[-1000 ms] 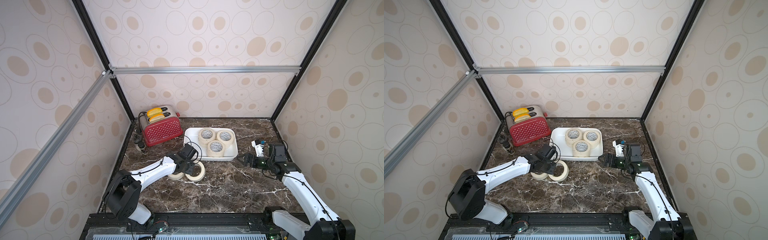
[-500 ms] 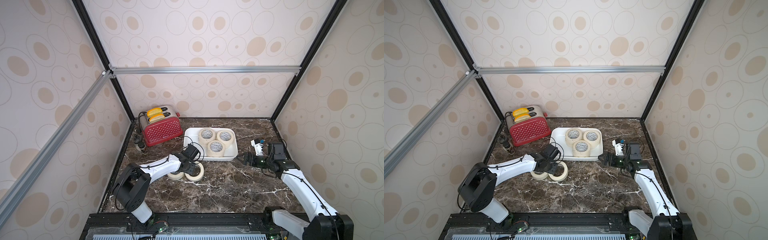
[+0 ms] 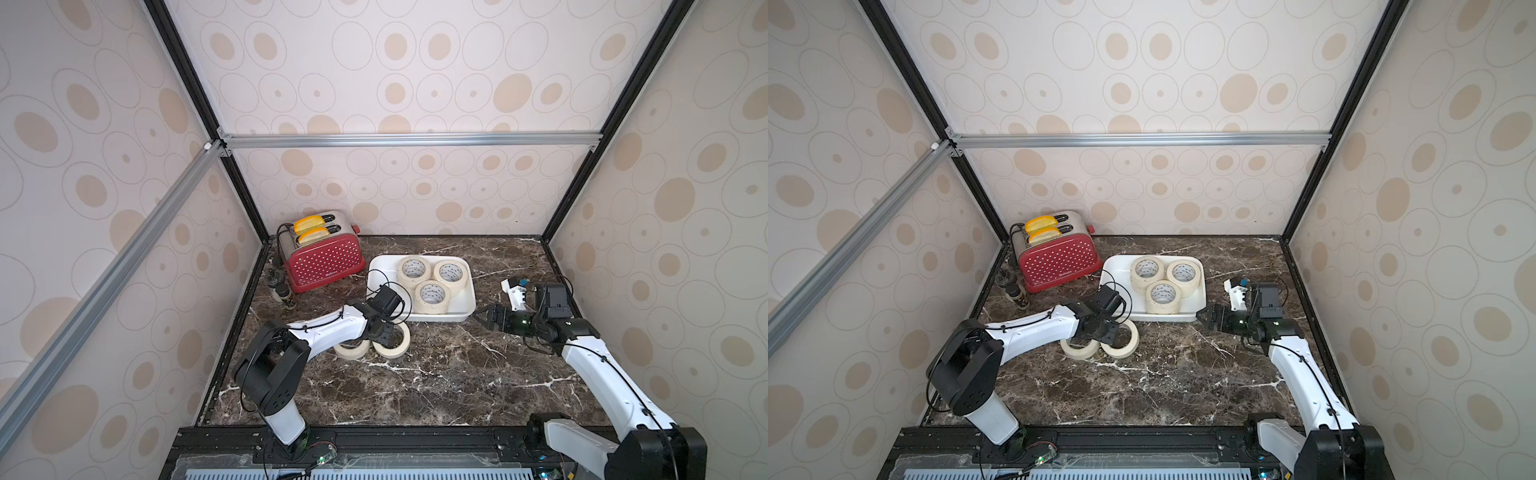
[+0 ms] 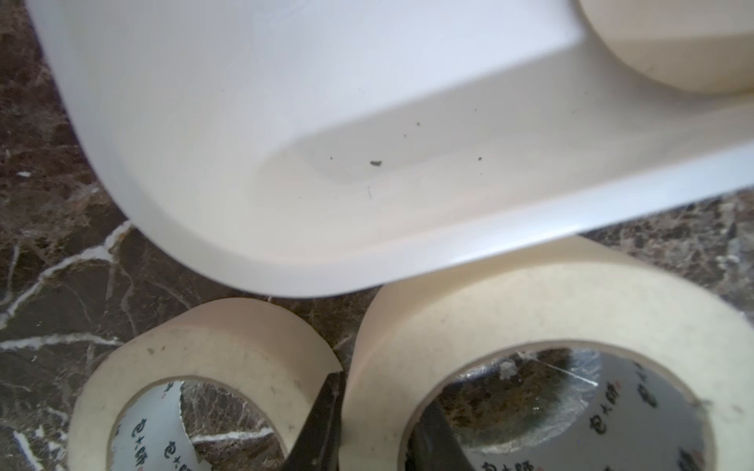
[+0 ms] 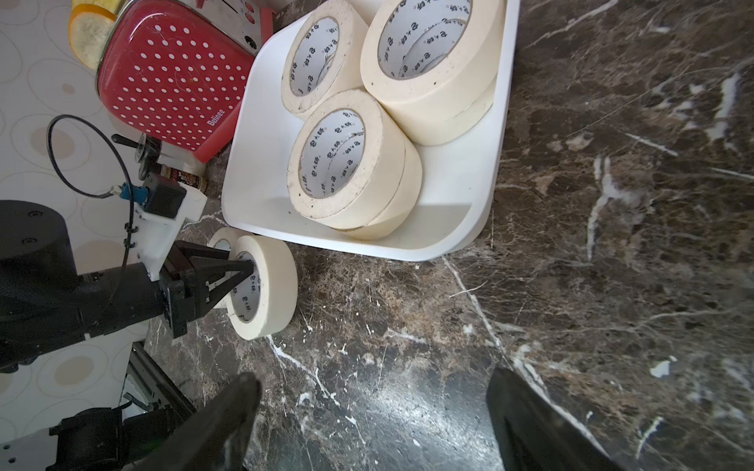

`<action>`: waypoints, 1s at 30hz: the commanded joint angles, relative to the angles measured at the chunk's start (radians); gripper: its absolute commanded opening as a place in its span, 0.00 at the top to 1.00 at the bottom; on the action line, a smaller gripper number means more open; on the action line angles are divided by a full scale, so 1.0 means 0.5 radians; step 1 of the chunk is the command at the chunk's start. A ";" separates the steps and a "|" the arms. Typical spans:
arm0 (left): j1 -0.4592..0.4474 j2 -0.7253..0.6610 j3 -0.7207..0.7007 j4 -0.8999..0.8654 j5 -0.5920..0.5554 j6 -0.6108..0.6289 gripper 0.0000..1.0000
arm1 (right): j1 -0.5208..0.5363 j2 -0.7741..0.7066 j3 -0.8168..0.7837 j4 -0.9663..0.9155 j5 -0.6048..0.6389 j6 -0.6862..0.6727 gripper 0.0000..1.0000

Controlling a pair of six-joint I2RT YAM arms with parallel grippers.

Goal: Take out the art tape in the storage box
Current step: Place the art tape at the center of the board.

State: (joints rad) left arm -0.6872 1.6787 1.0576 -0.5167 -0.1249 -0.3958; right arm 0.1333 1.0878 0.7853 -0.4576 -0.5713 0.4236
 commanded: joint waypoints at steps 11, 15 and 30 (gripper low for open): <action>-0.015 -0.055 0.131 -0.049 -0.139 0.044 0.61 | -0.007 0.057 0.126 -0.163 -0.036 -0.054 0.11; -0.015 -0.176 0.105 -0.046 -0.125 0.034 0.56 | -0.006 0.116 0.185 -0.181 0.006 -0.033 0.16; -0.015 -0.830 -0.074 -0.054 -0.172 0.097 0.12 | 0.137 0.751 0.528 -0.010 0.023 0.005 0.29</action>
State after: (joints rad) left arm -0.6872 1.3155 1.0424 -0.5388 -0.2012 -0.3733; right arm 0.1787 1.4246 1.0210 -0.5083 -0.5663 0.4122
